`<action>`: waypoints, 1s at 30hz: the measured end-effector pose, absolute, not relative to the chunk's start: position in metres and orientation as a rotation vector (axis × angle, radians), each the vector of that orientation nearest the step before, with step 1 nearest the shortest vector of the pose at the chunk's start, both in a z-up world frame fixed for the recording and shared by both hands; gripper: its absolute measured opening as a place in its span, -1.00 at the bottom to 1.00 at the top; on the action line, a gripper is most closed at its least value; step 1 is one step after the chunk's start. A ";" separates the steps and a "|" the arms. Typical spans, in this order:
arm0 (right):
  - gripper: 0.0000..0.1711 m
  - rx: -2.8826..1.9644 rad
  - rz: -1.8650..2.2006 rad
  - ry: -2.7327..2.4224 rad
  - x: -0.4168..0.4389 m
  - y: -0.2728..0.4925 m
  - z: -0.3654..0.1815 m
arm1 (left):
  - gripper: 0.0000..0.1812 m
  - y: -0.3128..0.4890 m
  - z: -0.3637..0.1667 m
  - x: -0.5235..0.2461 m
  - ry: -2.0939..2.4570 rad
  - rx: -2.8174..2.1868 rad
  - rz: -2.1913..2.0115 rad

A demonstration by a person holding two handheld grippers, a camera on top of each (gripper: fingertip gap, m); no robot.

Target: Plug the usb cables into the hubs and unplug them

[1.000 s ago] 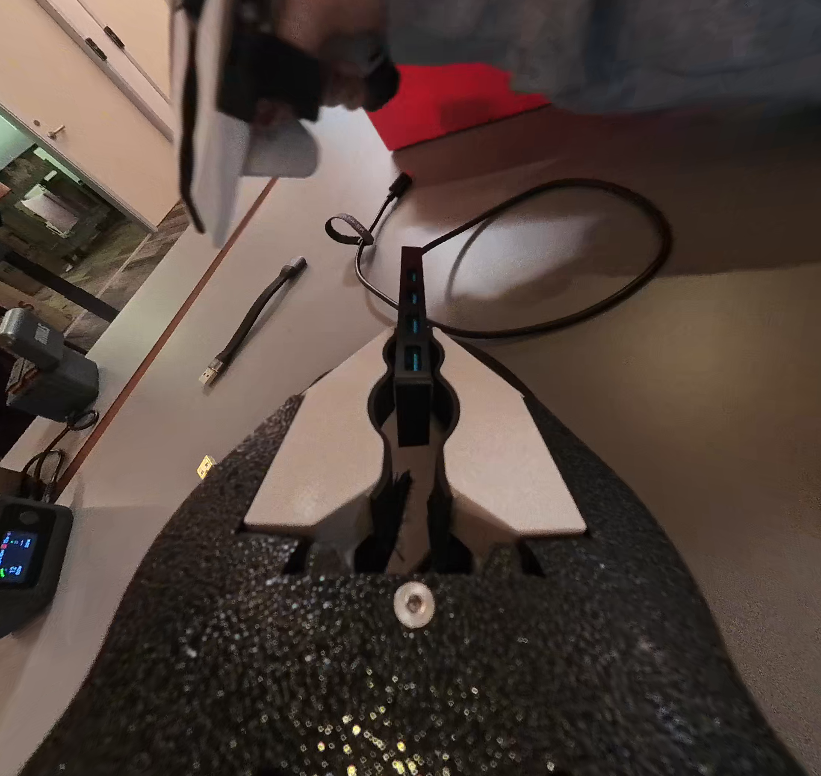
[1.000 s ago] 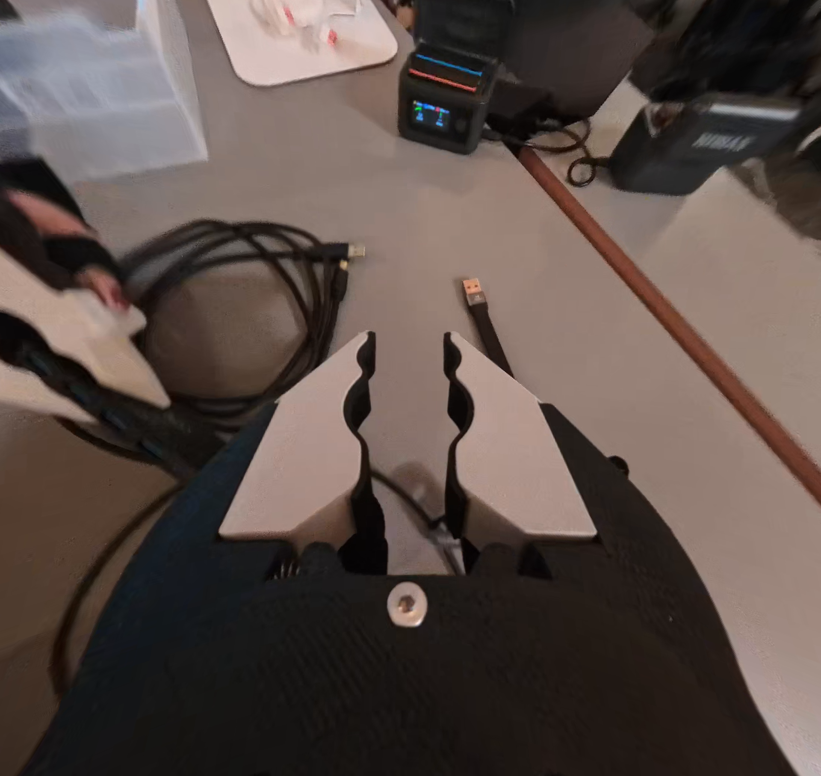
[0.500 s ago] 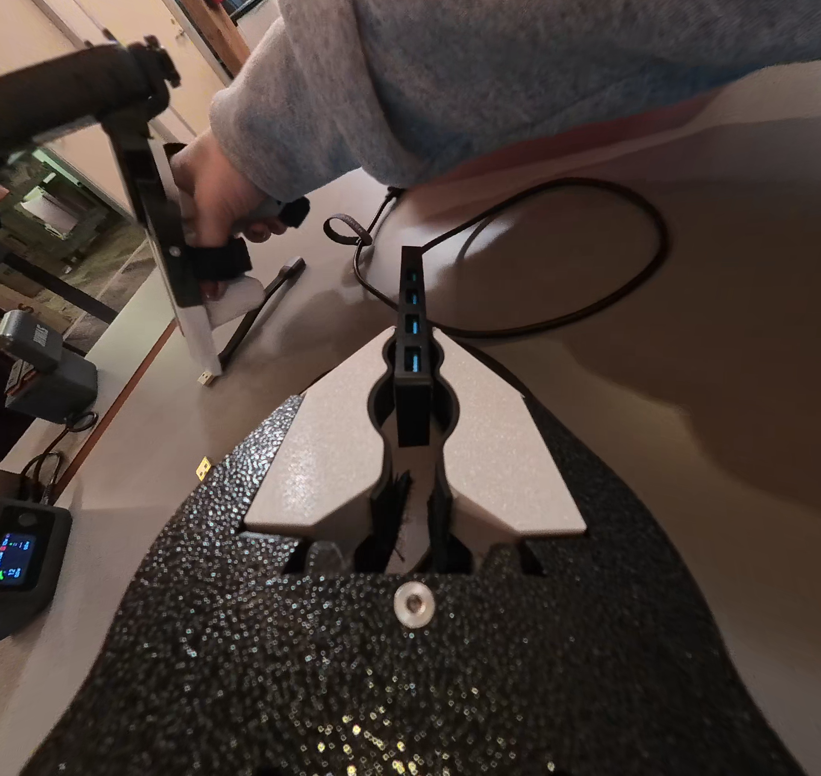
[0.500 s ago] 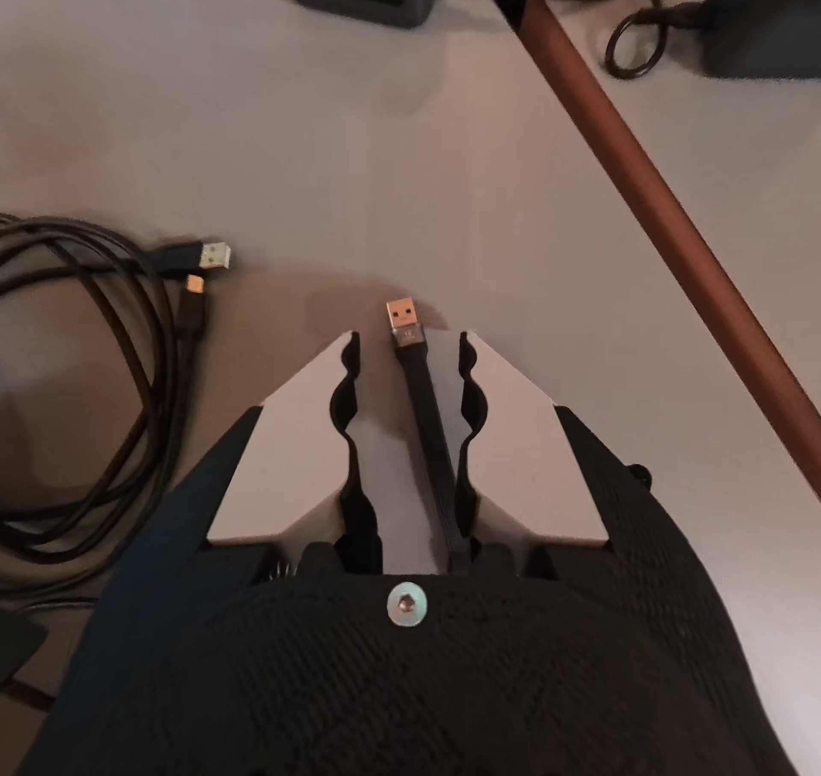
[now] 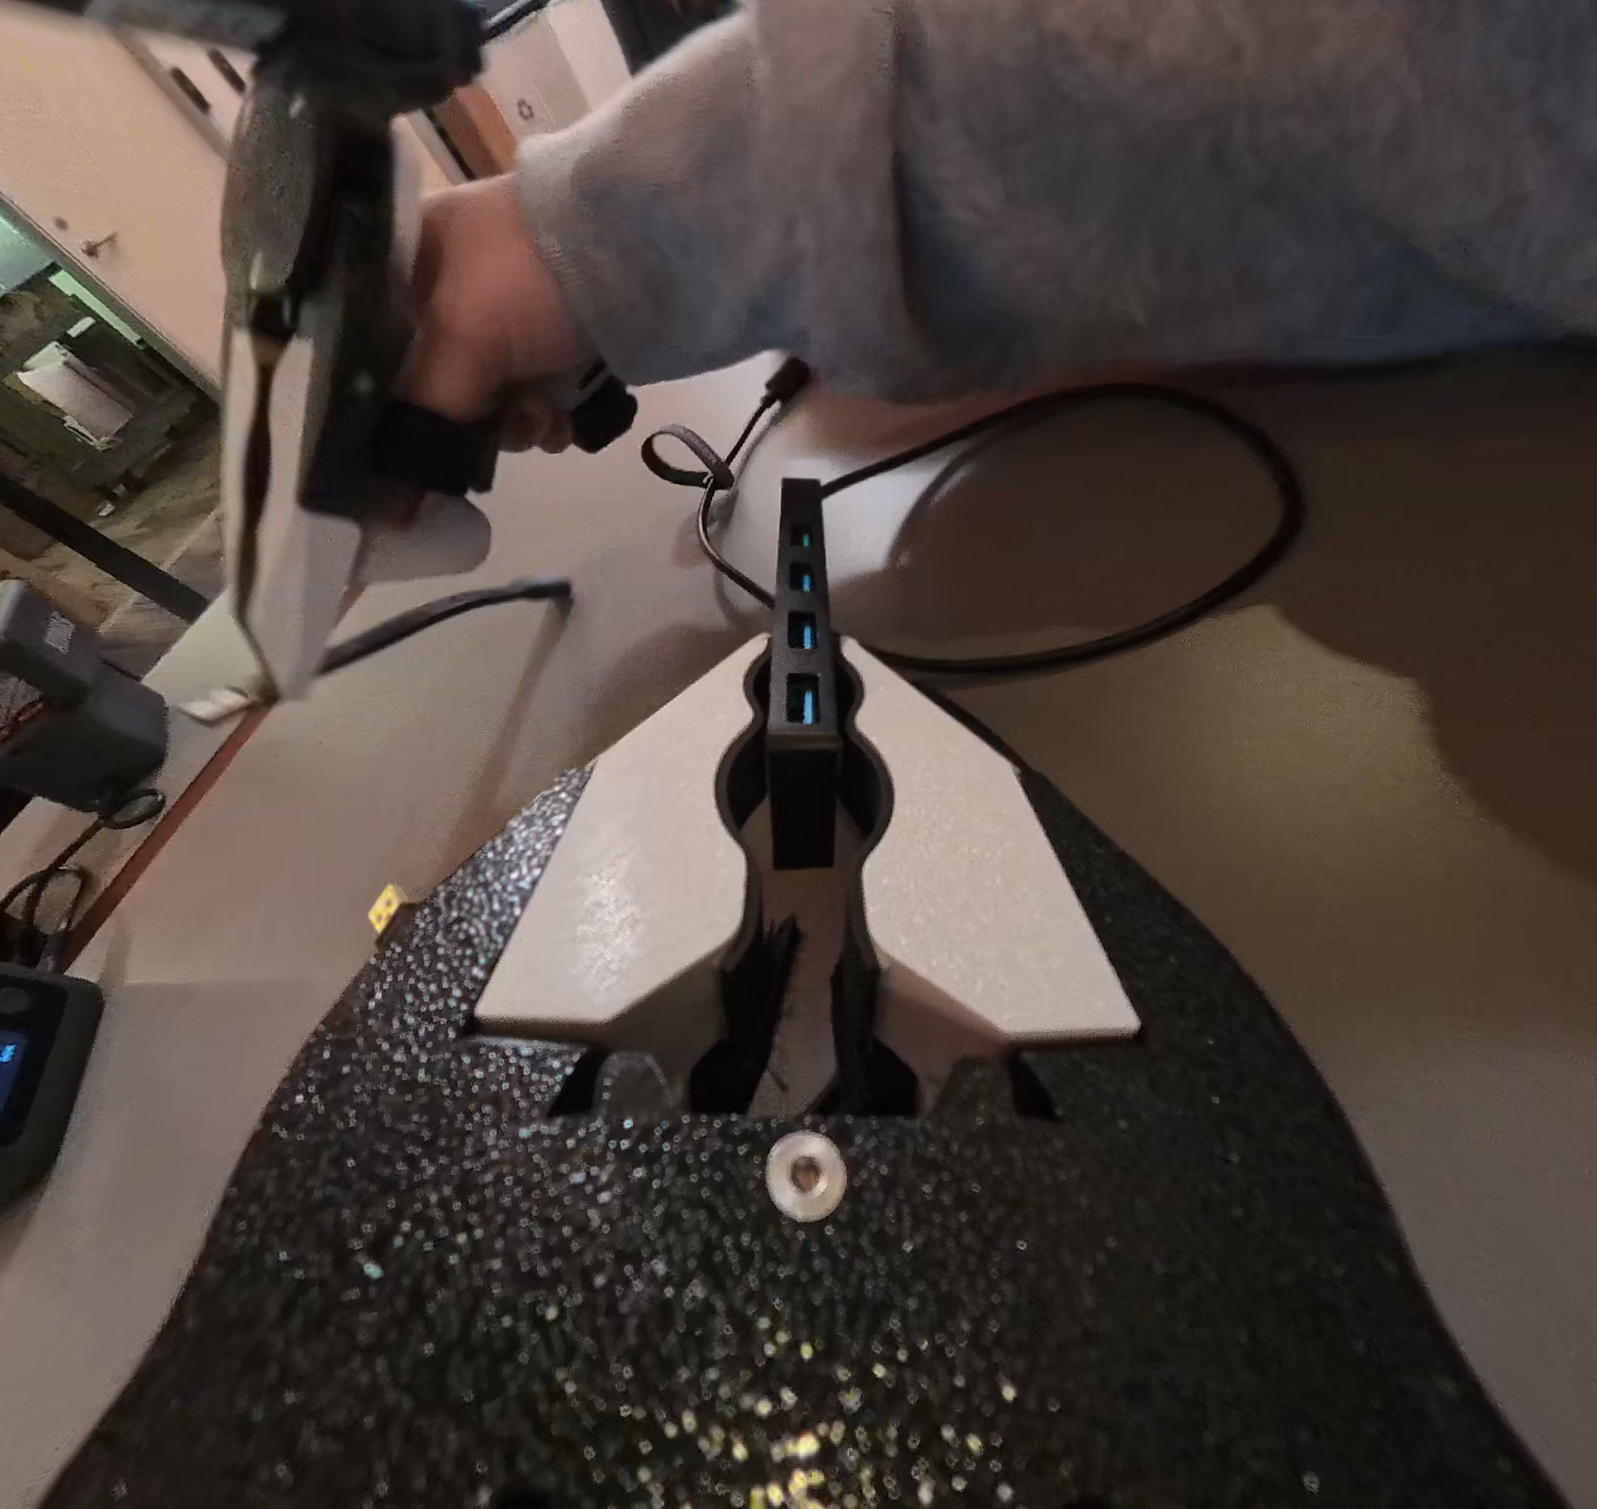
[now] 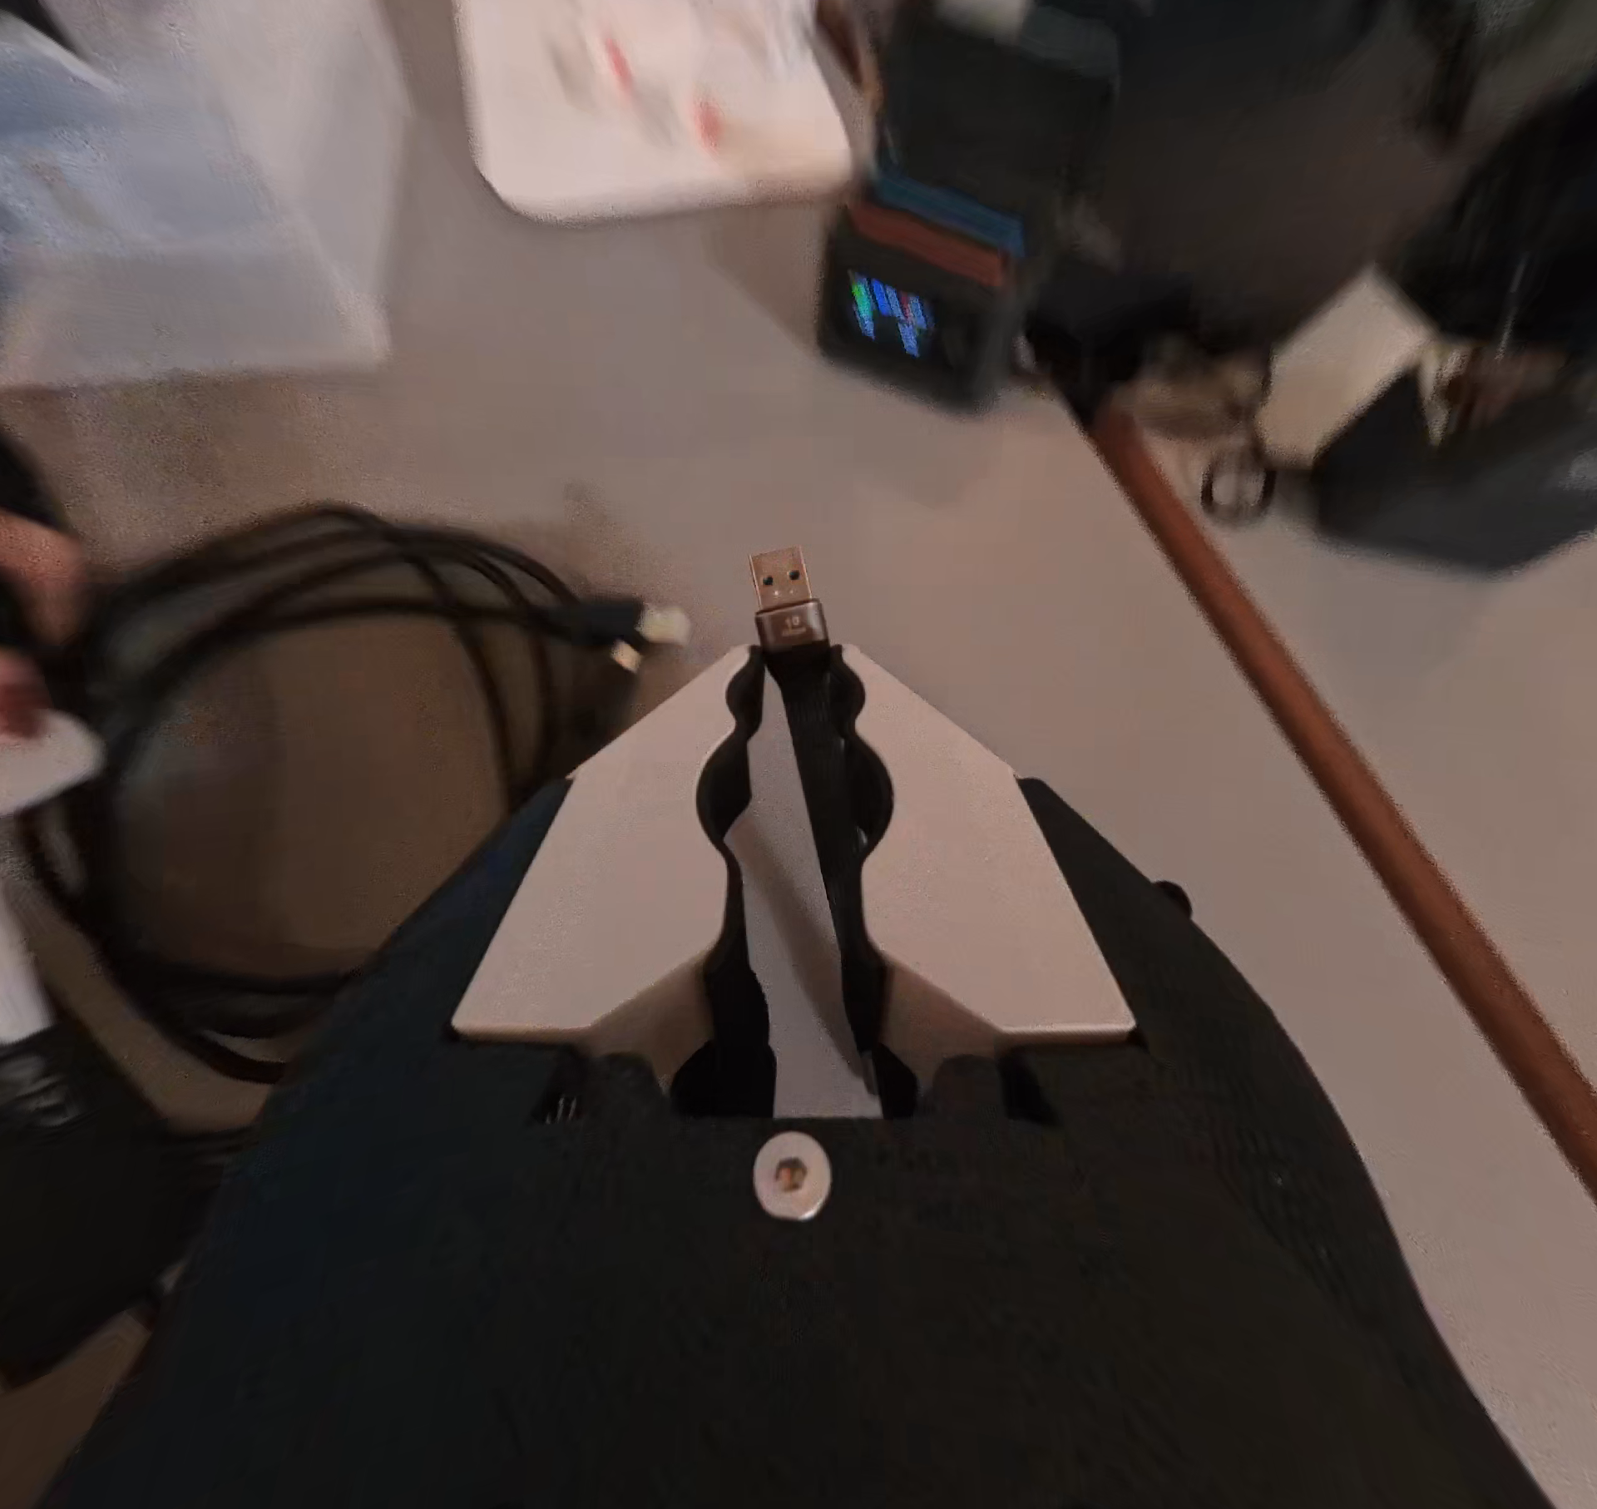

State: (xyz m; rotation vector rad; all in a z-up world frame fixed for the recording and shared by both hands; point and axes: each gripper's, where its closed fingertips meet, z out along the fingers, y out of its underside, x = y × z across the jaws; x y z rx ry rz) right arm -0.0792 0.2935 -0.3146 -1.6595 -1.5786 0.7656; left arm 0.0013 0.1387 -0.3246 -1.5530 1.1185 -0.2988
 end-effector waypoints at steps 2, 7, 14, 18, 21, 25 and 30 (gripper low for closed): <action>-0.85 -1.445 0.857 -1.528 -0.080 0.269 -0.279 | -0.91 0.139 -0.318 0.000 1.074 -1.544 -0.358; -0.85 -1.134 0.867 -1.483 -0.062 0.214 -0.225 | -0.91 0.141 -0.302 -0.007 0.948 -1.536 -0.494; -0.85 -1.005 0.639 -1.440 -0.030 0.173 -0.196 | -0.91 0.141 -0.299 -0.008 0.920 -1.532 -0.526; -0.85 -0.945 0.311 -1.420 -0.009 0.163 -0.197 | -0.91 0.139 -0.298 -0.006 0.930 -1.521 -0.535; -0.85 -0.868 -0.015 -1.440 0.004 0.157 -0.208 | -0.91 0.137 -0.295 -0.005 0.927 -1.505 -0.543; -0.86 -0.680 -0.478 -1.507 0.013 0.149 -0.223 | -0.91 0.135 -0.298 -0.002 0.933 -1.548 -0.575; -0.86 -0.381 -0.849 -1.676 0.008 0.142 -0.250 | -0.91 0.137 -0.320 -0.004 0.902 -1.757 -0.681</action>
